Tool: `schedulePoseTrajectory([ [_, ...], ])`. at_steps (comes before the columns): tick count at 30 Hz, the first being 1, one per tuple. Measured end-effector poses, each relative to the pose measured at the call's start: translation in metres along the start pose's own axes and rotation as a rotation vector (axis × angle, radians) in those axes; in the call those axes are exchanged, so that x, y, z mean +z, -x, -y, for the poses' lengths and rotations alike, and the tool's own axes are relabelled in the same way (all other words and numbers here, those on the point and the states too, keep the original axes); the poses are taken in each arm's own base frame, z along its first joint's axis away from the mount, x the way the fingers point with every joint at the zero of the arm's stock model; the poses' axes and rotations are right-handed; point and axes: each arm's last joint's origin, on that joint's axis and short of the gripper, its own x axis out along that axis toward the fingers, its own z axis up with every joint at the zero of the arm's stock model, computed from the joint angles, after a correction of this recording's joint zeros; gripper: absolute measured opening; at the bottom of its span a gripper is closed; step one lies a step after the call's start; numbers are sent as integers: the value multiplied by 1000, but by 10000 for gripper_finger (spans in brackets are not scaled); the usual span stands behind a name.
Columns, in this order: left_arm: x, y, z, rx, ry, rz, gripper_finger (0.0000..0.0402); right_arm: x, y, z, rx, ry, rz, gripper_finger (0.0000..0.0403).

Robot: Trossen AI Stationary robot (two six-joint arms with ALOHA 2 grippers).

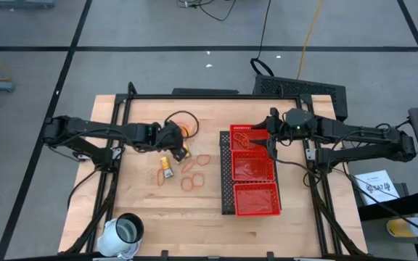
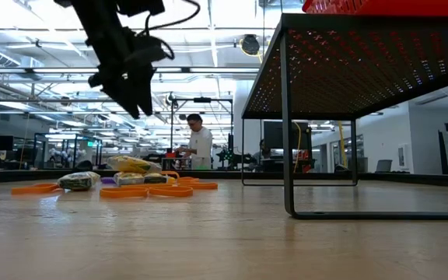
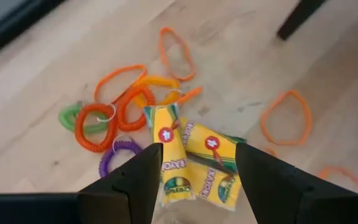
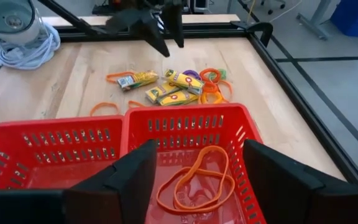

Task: Pick & Place Office Desk Supplies
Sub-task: Put the yellow pack of crayons into the bottom red bin on the shelf

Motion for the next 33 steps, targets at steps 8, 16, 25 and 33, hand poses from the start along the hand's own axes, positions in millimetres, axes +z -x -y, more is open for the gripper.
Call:
schedulePoseTrajectory([
  [8,-9,-21,-16,5,58,-56,246,-7,0,0,1,-4,-16,236],
  [16,-22,-40,-20,-34,40,-12,273,-9,-1,0,1,-4,-18,235],
  [25,-31,-48,-22,-38,41,-11,273,-5,-1,0,-1,-2,18,234],
  [33,-45,-57,-28,-25,40,-19,273,-5,-1,0,-1,-2,18,236],
])
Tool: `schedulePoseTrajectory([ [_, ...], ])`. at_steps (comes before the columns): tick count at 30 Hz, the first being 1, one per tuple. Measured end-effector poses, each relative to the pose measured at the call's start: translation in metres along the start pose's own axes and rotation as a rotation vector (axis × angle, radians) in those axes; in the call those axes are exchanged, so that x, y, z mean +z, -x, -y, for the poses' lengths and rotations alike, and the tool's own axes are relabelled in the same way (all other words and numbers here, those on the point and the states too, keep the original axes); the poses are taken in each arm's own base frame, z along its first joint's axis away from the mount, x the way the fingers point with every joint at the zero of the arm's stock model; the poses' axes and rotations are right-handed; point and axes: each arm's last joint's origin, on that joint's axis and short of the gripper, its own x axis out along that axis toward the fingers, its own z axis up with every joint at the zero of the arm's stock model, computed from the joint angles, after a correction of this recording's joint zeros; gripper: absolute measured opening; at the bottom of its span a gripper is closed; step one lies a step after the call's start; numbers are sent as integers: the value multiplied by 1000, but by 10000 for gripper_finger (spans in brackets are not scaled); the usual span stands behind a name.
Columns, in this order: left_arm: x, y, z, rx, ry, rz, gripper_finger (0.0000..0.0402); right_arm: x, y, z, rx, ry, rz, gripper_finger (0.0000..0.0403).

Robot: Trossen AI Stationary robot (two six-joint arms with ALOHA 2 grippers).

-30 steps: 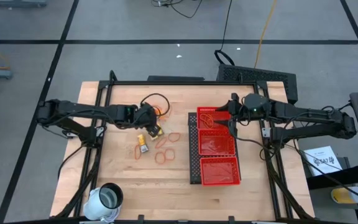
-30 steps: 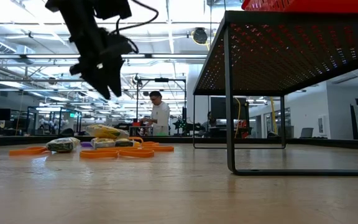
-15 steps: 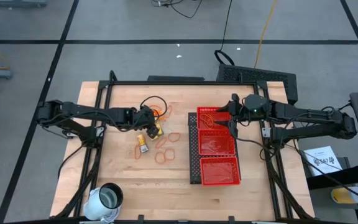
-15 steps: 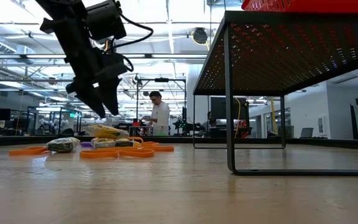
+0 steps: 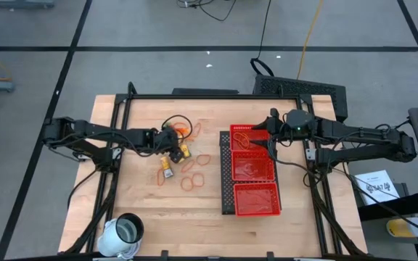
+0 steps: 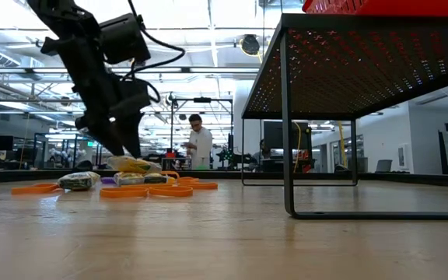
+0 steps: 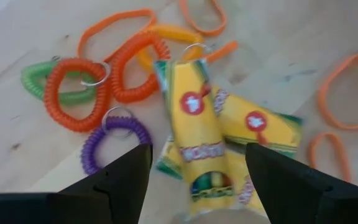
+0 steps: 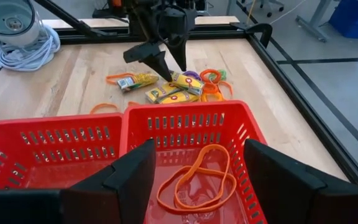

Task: Pick & Place Office Desk Supplies
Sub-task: Put the yellow pack of crayons into the bottom red bin on the shelf

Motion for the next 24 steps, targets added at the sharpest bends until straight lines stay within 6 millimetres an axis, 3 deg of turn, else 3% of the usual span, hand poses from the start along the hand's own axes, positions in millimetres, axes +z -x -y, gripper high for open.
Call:
schedulePoseTrajectory([
  [18,-13,-17,-15,2,3,40,270,1,0,0,0,-7,7,235],
  [24,-13,-17,-15,2,-36,40,201,3,0,0,-1,-6,27,233],
])
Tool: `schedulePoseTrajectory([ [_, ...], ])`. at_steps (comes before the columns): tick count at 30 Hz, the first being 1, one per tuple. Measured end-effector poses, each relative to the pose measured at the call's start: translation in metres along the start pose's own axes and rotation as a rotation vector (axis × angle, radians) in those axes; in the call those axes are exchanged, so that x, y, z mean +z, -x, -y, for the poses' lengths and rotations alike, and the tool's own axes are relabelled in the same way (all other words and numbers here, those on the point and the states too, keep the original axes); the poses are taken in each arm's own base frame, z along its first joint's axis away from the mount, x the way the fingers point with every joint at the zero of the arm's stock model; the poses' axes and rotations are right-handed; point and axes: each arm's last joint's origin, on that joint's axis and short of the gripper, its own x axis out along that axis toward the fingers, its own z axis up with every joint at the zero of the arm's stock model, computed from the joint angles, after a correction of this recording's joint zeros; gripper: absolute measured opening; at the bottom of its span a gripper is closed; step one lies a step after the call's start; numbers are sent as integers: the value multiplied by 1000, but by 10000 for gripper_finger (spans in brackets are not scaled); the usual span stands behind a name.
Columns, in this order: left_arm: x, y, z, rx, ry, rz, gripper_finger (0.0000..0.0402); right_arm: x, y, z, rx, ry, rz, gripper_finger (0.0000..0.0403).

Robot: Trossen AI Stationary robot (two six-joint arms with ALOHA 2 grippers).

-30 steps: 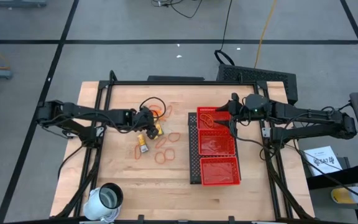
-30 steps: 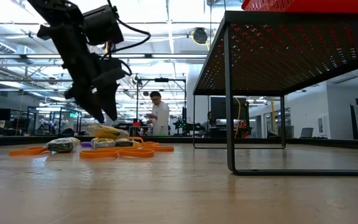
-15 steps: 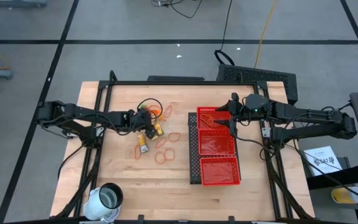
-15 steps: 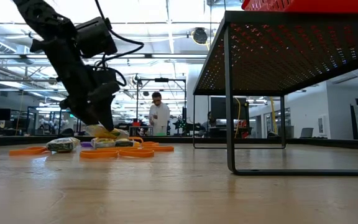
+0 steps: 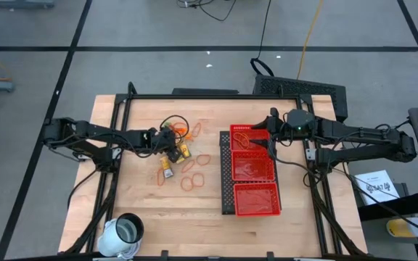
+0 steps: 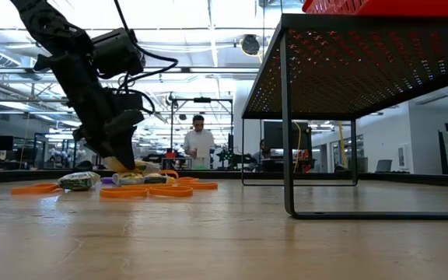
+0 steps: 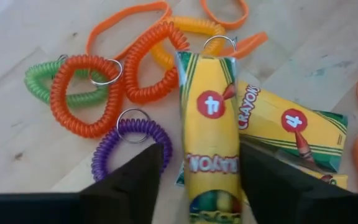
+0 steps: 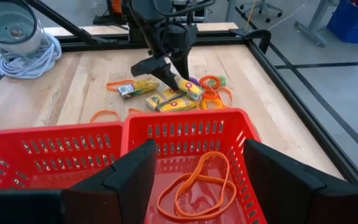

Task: Pick & Place Office Desk Supplies
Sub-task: Put the yellow pack of crayons into the bottom red bin on the shelf

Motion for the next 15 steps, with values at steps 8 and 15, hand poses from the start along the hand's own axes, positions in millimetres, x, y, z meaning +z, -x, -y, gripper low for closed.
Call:
schedulePoseTrajectory([
  [8,9,10,1,-26,-56,46,67,1,0,0,-1,0,15,234],
  [15,44,48,12,-127,-104,243,53,12,0,0,-5,6,124,232],
])
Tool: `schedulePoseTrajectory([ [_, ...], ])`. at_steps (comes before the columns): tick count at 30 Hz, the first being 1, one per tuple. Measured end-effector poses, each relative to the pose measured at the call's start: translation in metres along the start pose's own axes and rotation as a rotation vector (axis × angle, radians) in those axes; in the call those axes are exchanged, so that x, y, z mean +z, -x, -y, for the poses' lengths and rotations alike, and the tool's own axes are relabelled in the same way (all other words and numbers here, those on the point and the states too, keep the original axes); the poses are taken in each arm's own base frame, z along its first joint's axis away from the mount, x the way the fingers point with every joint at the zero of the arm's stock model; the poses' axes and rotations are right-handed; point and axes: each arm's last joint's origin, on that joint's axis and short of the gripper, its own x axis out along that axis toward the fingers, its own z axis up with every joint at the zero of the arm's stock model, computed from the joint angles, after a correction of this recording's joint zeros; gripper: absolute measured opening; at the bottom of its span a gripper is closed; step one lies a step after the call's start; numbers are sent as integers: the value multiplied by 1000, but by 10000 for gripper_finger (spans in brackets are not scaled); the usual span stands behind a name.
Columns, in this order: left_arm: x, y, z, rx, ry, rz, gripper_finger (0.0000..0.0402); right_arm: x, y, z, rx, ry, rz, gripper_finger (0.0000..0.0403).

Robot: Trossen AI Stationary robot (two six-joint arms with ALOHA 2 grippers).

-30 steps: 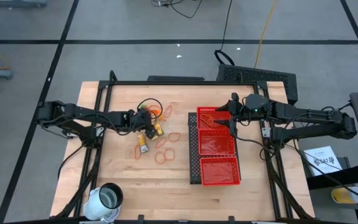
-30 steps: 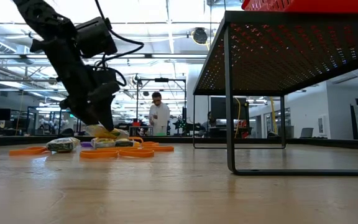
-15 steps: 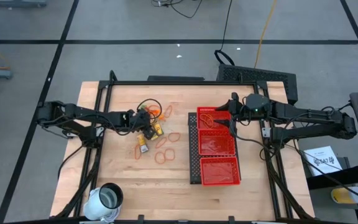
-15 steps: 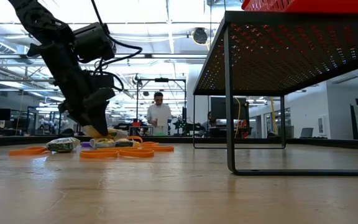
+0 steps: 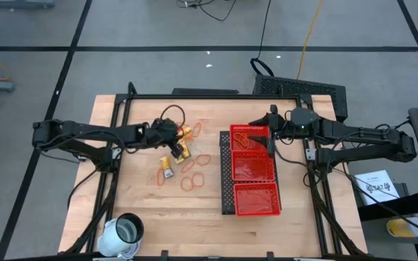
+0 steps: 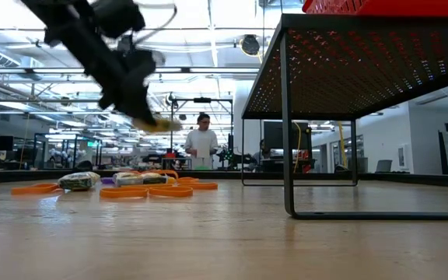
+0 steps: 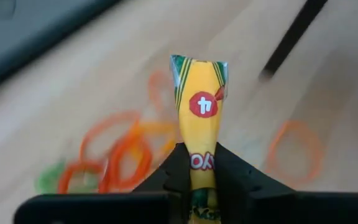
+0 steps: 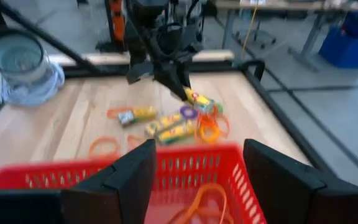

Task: Pick & Place Office Desk Supplies
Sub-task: Put the yellow pack of crayons into the bottom red bin on the shelf

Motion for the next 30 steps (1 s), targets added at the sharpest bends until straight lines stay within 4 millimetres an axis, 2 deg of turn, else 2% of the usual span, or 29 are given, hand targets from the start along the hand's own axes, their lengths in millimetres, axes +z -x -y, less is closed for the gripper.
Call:
schedulePoseTrajectory([
  [5,34,21,22,-121,-137,261,77,8,-4,0,-1,5,83,229],
  [11,62,41,52,-239,-229,529,65,10,-18,1,0,9,124,227],
  [14,68,40,64,-283,-278,563,58,10,-29,1,14,3,147,227],
  [20,78,26,88,-310,-357,586,67,8,-61,-6,197,19,232,238],
  [23,83,25,97,-306,-416,600,68,5,-74,-12,224,36,259,245],
  [30,83,27,101,-313,-440,612,63,0,-88,-14,224,36,278,263],
])
